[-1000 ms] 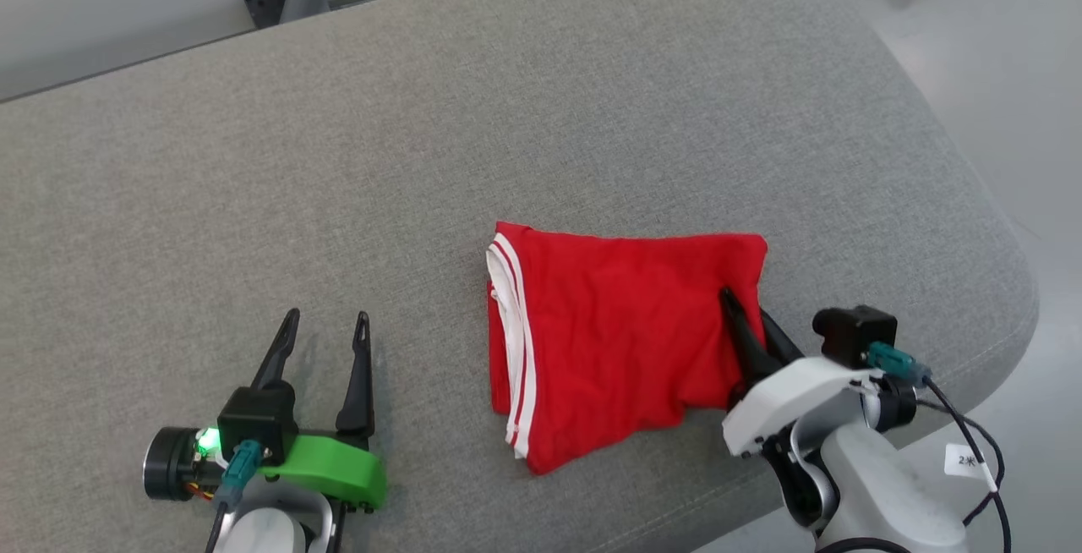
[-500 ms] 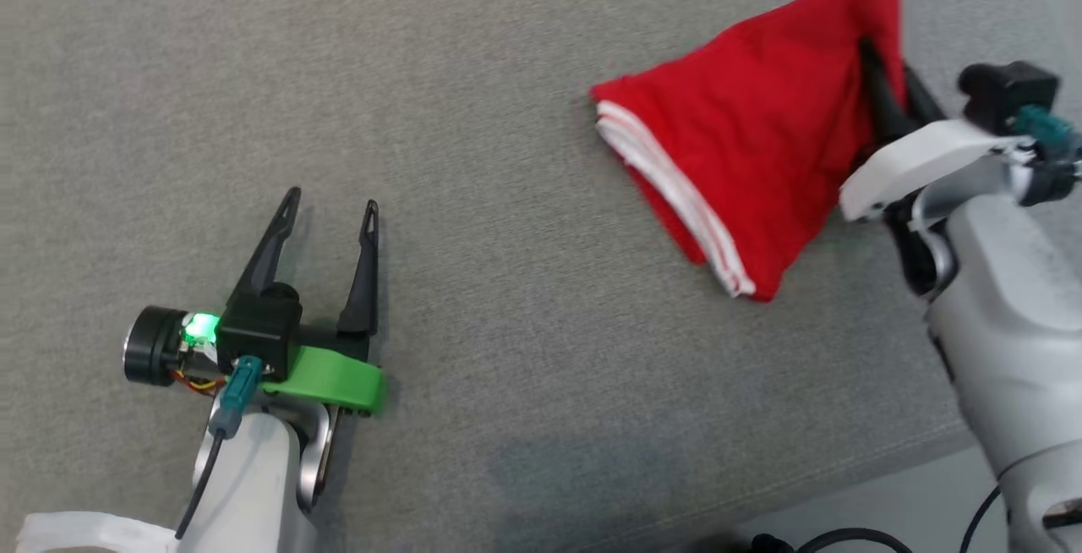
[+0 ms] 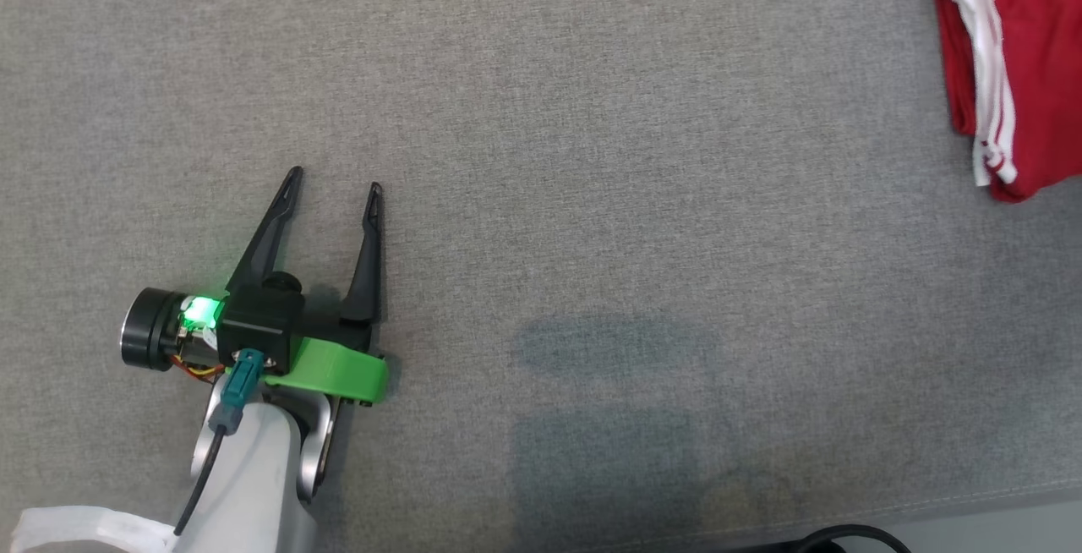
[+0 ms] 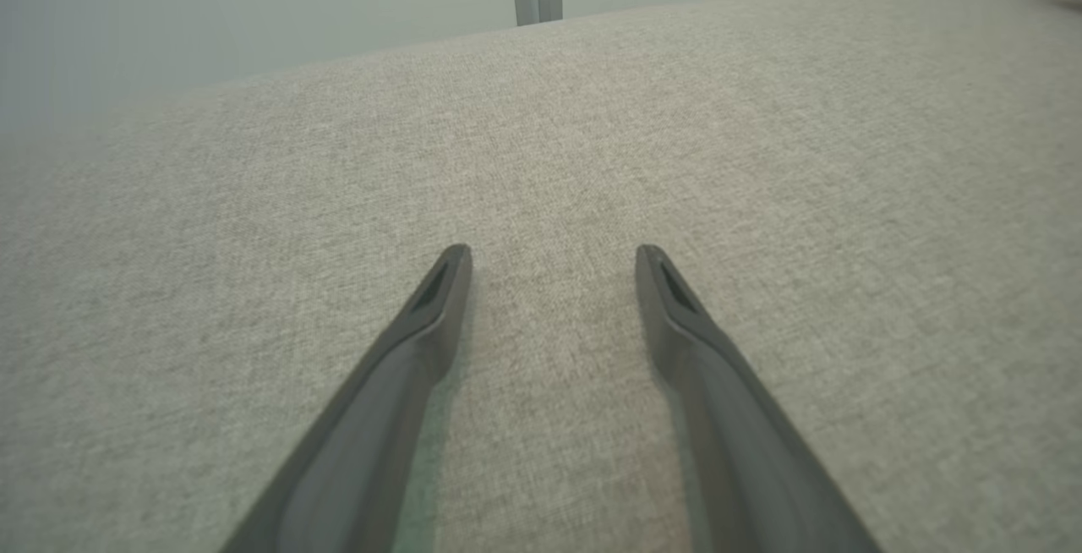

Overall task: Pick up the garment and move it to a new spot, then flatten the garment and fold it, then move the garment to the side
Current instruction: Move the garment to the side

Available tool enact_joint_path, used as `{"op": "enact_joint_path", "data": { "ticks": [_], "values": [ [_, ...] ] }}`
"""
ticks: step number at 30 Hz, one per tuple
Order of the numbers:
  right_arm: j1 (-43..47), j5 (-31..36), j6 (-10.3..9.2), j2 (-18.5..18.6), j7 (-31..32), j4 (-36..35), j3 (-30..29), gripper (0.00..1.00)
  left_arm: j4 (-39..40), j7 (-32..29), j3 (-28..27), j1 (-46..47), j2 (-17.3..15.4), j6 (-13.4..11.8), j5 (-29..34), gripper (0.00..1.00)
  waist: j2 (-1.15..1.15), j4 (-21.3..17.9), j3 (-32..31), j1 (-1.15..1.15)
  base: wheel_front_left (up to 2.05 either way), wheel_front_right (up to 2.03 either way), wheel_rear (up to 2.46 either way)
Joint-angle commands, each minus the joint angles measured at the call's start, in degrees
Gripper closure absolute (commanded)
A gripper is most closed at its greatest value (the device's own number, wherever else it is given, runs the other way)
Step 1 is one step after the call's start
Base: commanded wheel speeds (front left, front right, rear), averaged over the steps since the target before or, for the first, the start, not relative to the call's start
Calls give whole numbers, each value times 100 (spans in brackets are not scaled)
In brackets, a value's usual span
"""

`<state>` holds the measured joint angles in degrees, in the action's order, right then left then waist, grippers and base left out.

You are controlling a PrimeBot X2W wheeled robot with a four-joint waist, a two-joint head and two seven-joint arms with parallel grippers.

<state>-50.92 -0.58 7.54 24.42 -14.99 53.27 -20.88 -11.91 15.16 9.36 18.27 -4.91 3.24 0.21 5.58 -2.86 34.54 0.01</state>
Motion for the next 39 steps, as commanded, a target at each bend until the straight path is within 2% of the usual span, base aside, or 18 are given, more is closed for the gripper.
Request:
{"op": "enact_joint_path", "data": {
  "ticks": [1,2,5,8,11,16,20,24,28,33,39],
  "values": [
    [-43,133,-11,44,-10,-79,-189,73,-52,-7,12,4,-50,-36,-2,0,1,109,67,-1,0,0,0],
    [-54,256,-11,23,-10,-113,-345,0,-74,-8,14,3,-60,-41,-3,0,1,113,48,-1,0,0,0],
    [-90,597,-11,-50,-10,-512,-797,0,-120,-8,6,-22,-66,-94,-18,0,1,102,-34,-1,0,0,0],
    [-10,870,-10,-324,-9,-1000,-990,0,-163,-7,3,-71,-53,-128,-45,0,1,85,-168,-1,0,0,0],
    [135,891,-11,-632,-7,-1433,-603,0,-247,-6,-37,-172,-23,-177,-100,0,1,60,-377,-1,0,0,0],
    [690,341,-11,-1052,-7,-2045,362,0,-369,-5,-137,-359,44,-243,-214,0,1,48,-816,-1,0,0,0],
    [1236,-145,-11,-1237,-7,-2427,1083,0,-458,-5,-228,-556,100,-267,-285,0,1,94,-1175,-1,0,0,0],
    [1853,-287,-11,-1328,-7,-2716,1648,0,-577,-5,-330,-759,137,-308,-362,0,1,199,-1544,-1,0,0,0],
    [2551,-332,-8,-1597,-7,-2854,1963,0,-642,-5,-437,-968,163,-322,-434,0,1,284,-1868,-1,0,0,0],
    [3297,-467,-11,-1846,-7,-2944,2082,0,-690,-5,-565,-1283,185,-340,-482,0,1,327,-2272,-1,0,0,0],
    [3880,-518,-11,-1997,-7,-2989,2243,0,-714,-5,-707,-1617,194,-361,-538,0,1,323,-2633,-1,0,0,0]
  ]
}}
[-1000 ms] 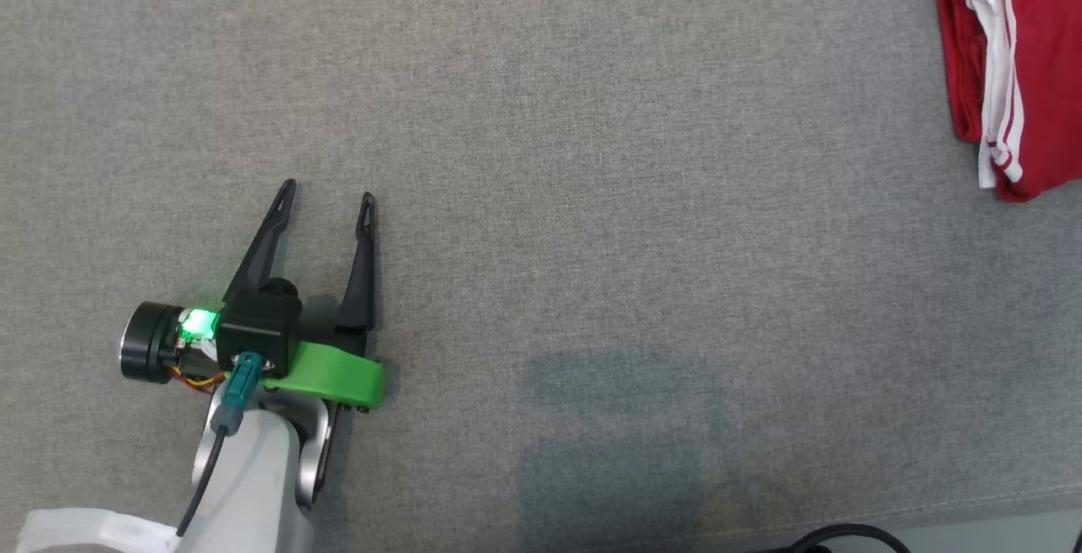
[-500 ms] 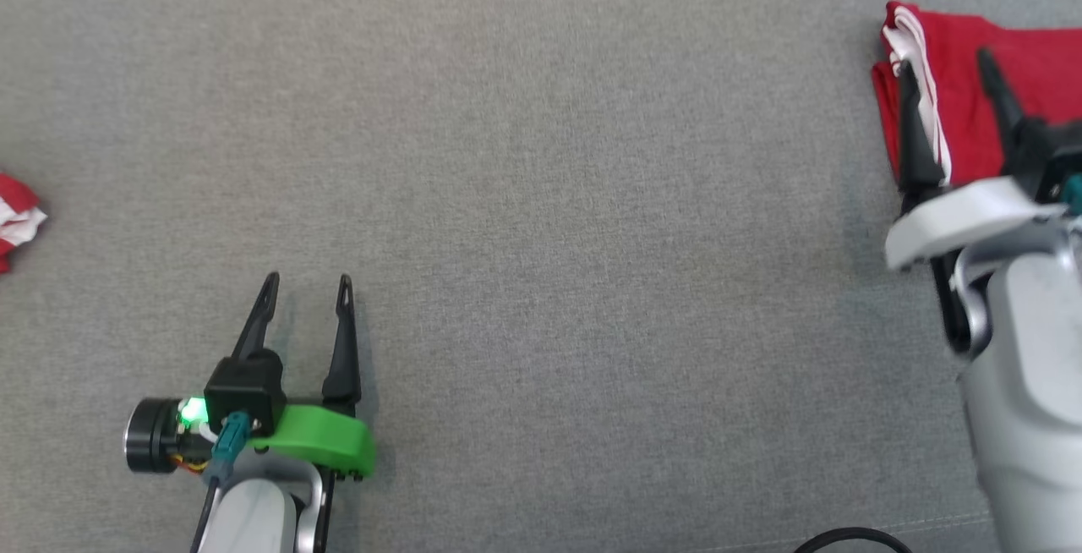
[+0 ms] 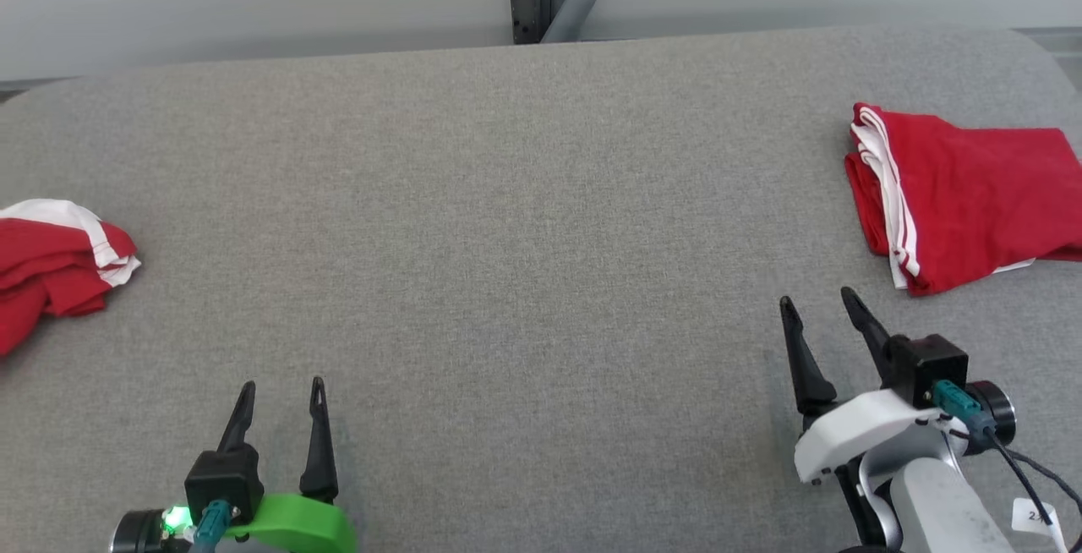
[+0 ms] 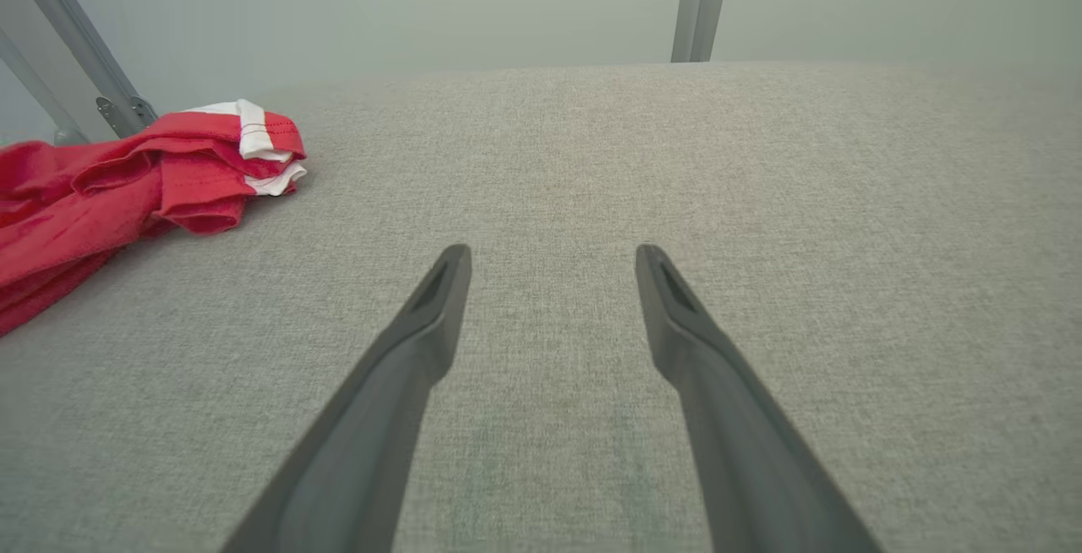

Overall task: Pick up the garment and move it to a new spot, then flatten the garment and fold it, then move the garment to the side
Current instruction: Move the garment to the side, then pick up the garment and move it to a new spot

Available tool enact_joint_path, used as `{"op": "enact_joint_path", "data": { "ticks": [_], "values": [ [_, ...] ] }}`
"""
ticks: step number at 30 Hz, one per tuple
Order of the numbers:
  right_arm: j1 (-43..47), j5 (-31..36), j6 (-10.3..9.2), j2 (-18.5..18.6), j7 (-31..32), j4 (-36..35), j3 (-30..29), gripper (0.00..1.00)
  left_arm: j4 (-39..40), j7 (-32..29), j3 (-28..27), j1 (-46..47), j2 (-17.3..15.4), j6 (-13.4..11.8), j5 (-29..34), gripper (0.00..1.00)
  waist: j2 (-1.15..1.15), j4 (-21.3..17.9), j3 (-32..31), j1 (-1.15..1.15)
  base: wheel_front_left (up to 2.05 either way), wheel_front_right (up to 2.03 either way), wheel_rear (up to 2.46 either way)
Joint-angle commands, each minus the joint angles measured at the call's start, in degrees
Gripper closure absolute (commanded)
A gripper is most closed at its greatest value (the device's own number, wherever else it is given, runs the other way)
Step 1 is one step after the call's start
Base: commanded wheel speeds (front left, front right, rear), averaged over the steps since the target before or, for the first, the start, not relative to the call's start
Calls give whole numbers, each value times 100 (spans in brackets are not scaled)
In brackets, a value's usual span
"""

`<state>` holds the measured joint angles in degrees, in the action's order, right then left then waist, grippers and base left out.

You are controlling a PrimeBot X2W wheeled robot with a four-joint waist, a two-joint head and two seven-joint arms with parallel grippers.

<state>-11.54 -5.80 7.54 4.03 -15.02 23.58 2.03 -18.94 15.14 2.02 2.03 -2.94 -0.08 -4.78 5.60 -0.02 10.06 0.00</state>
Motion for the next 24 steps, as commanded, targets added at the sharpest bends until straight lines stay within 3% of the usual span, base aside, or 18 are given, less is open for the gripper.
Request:
{"op": "enact_joint_path", "data": {
  "ticks": [1,24],
  "values": [
    [110,-9,-11,15,-4,-27,-13,0,-13,-3,-20,-110,0,-23,-44,0,-1,39,-301,0,0,0,0],
    [625,-174,-11,-112,-4,-180,39,0,156,-4,-149,-496,0,-148,-240,0,-1,142,-547,0,0,0,0]
  ]
}}
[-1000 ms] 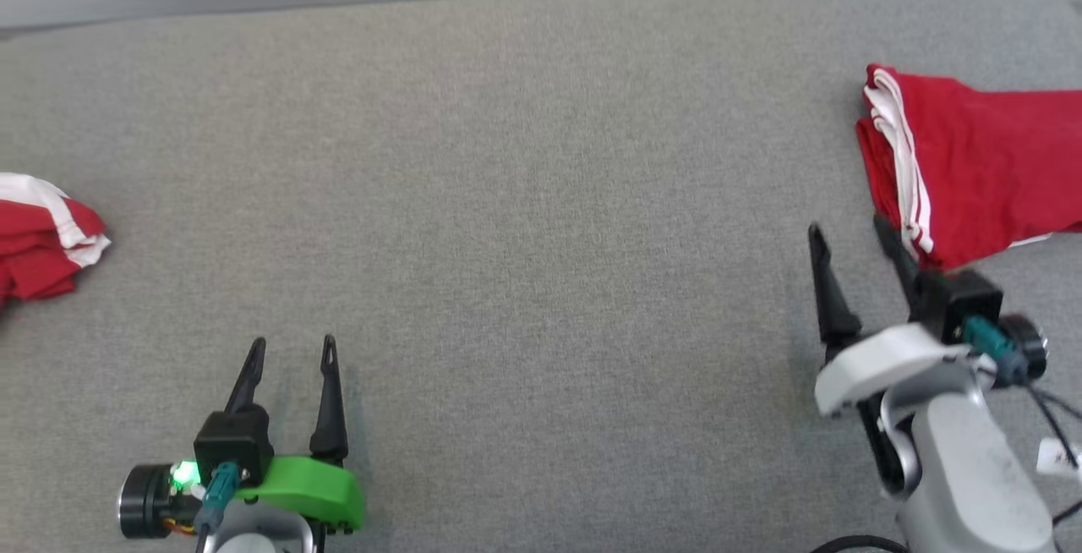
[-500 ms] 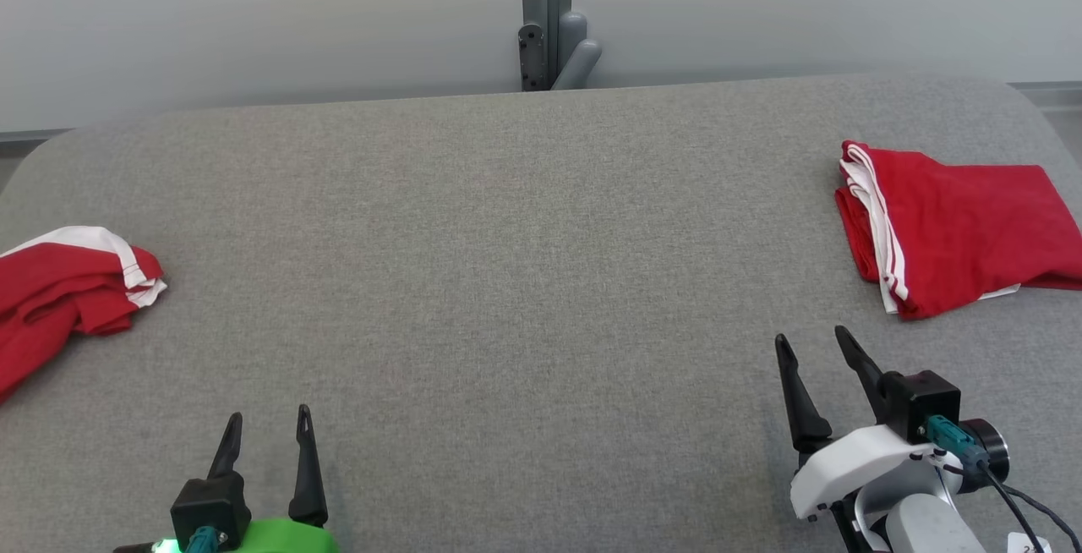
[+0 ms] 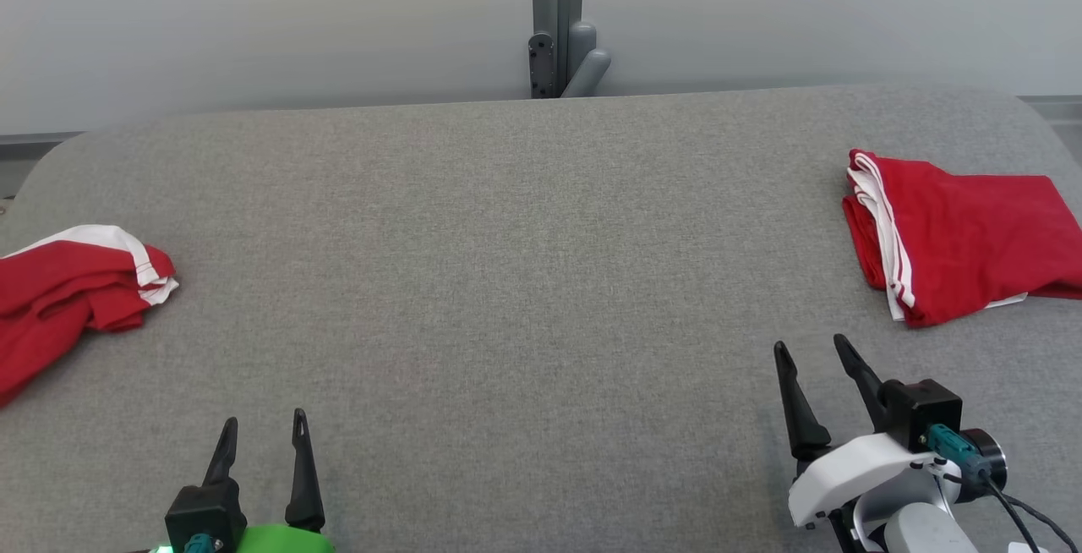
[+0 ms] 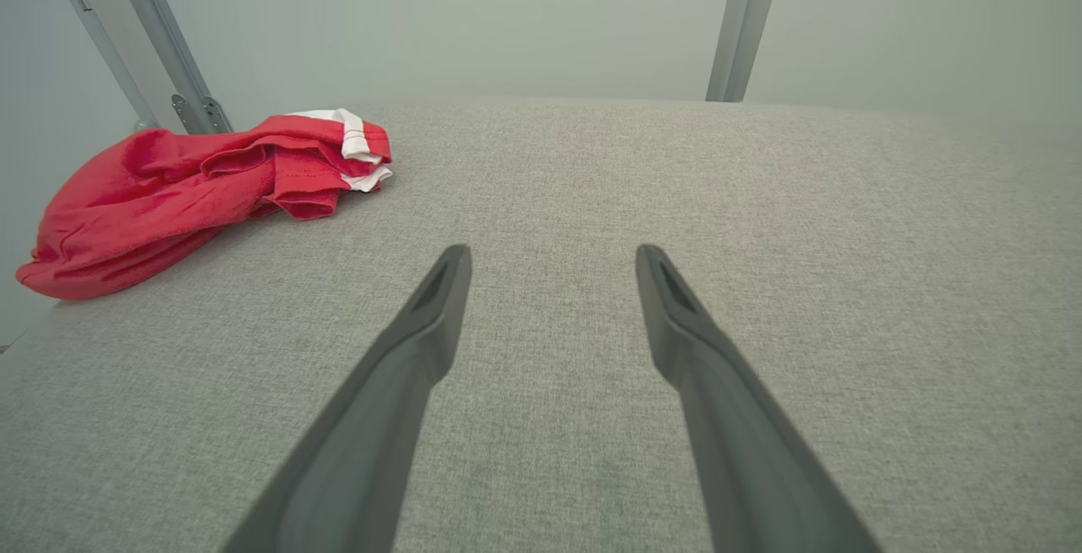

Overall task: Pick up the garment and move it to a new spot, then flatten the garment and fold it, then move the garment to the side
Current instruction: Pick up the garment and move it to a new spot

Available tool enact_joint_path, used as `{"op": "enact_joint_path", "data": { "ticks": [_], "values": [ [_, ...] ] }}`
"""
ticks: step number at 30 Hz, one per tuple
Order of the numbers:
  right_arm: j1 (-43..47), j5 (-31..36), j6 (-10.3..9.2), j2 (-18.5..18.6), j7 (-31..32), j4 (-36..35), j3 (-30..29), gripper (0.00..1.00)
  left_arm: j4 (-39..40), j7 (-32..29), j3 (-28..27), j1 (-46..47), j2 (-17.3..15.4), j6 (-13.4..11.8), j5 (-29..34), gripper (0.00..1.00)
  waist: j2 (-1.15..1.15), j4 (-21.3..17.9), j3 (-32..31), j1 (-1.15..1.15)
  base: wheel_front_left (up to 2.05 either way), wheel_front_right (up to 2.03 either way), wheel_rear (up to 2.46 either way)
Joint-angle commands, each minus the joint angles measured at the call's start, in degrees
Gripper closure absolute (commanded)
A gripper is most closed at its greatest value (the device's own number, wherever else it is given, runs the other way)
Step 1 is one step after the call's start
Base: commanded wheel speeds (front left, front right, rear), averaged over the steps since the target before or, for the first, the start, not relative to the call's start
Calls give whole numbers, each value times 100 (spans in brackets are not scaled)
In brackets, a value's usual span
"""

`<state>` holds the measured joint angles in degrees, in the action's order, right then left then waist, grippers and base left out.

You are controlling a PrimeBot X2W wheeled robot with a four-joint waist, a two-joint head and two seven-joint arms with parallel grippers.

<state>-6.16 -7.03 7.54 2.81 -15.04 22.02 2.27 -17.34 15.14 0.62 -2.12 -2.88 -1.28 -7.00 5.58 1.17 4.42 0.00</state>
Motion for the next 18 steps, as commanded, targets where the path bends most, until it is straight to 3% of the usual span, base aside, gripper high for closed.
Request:
{"op": "enact_joint_path", "data": {
  "ticks": [1,7,18],
  "values": [
    [92,-55,-11,10,-3,-13,50,0,1,-4,-16,-61,-6,-29,-20,0,0,48,32,0,0,0,0],
    [69,-162,-11,14,-2,-23,228,0,-28,-4,-16,74,-5,-28,-23,0,0,455,133,0,0,0,0],
    [24,-296,-11,12,-2,-123,486,0,-64,-4,-173,41,-10,-9,38,0,0,1838,275,0,0,0,0]
  ]
}}
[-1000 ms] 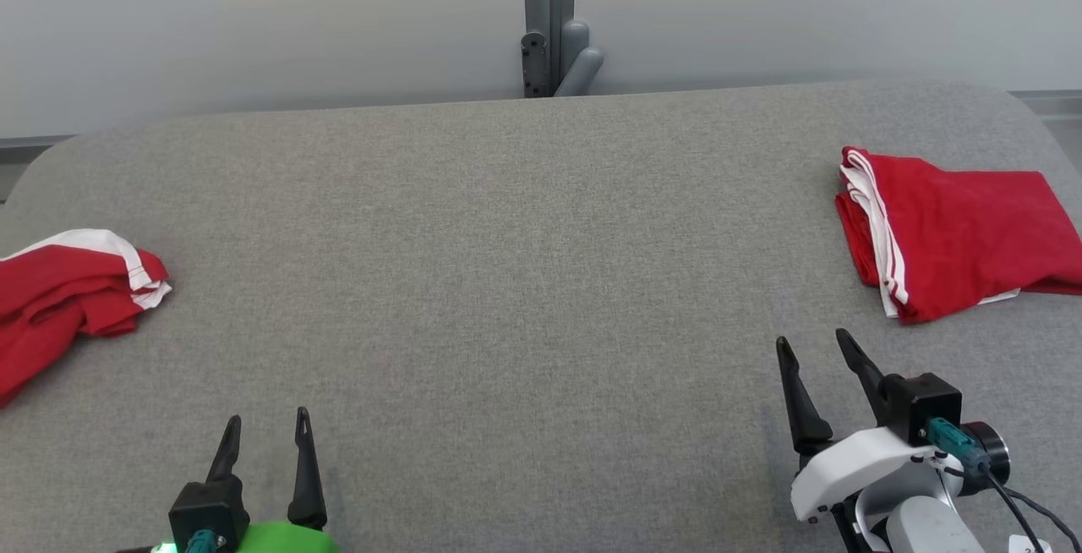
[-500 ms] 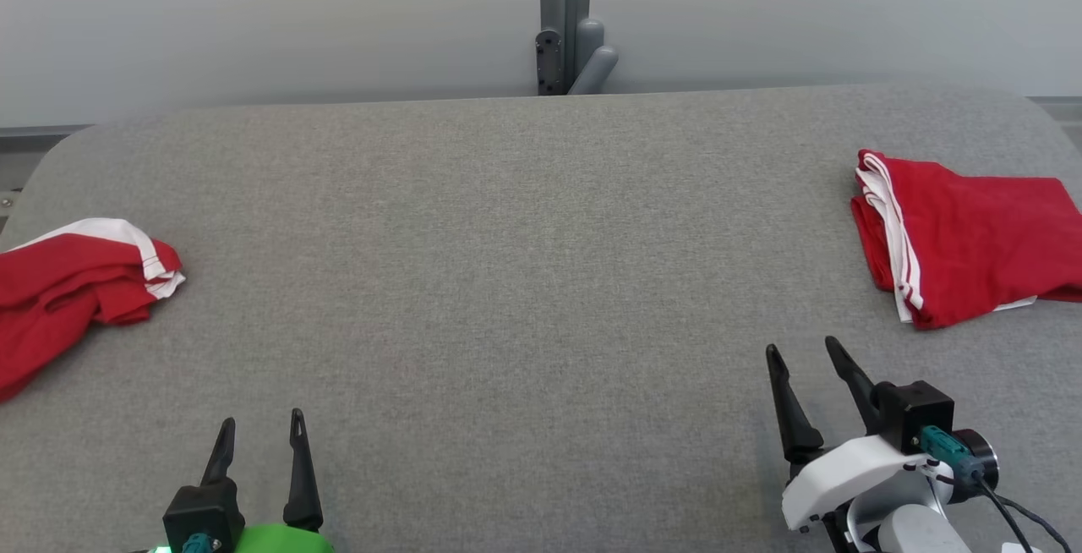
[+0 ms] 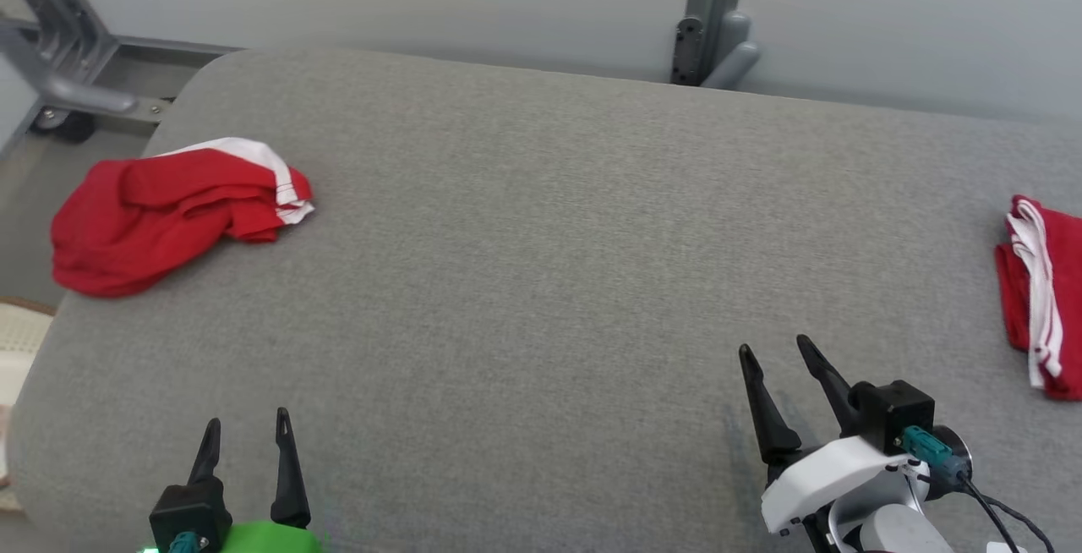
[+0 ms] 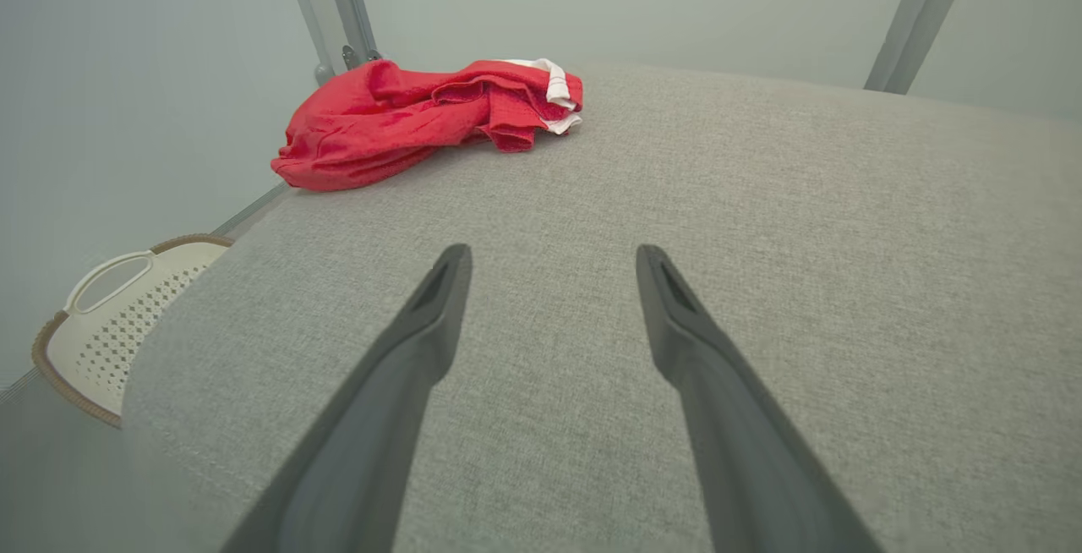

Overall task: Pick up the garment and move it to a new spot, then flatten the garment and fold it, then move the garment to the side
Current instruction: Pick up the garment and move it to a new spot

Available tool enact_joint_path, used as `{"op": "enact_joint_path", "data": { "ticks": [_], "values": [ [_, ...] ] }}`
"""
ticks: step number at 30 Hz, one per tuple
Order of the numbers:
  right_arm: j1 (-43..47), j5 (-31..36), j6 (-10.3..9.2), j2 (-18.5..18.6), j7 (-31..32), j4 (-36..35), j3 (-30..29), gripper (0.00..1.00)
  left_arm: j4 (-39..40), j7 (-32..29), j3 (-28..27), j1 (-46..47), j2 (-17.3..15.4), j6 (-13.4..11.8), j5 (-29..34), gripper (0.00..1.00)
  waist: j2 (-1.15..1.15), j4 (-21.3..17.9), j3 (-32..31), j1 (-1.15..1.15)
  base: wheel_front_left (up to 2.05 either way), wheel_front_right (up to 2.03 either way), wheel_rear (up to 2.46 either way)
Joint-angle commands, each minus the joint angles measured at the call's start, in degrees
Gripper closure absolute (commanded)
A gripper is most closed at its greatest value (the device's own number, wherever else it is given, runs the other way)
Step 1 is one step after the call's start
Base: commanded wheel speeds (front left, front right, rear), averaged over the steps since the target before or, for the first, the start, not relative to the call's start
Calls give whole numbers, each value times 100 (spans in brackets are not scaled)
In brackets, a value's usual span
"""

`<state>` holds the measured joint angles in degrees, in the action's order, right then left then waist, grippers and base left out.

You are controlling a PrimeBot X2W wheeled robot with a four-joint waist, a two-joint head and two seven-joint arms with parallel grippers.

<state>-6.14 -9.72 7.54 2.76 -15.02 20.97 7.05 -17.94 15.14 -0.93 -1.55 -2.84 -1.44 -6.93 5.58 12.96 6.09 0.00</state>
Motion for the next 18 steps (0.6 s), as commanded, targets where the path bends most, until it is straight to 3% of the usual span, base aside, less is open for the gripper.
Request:
{"op": "enact_joint_path", "data": {
  "ticks": [1,8,14,18],
  "values": [
    [22,-88,-11,17,-3,-14,9,0,-12,-4,-33,-32,-13,11,27,0,0,813,116,0,0,0,0],
    [-47,-101,-11,17,-4,-60,99,0,-42,-4,-185,-179,-12,-21,7,0,0,1680,147,0,0,0,0],
    [-241,-71,-11,28,-4,52,394,0,14,-4,-289,-258,-11,-50,-210,0,0,1788,292,0,0,0,0],
    [-322,-46,-11,22,-3,44,418,0,-101,-4,-205,-158,-11,210,-457,0,0,1789,358,0,0,0,0]
  ]
}}
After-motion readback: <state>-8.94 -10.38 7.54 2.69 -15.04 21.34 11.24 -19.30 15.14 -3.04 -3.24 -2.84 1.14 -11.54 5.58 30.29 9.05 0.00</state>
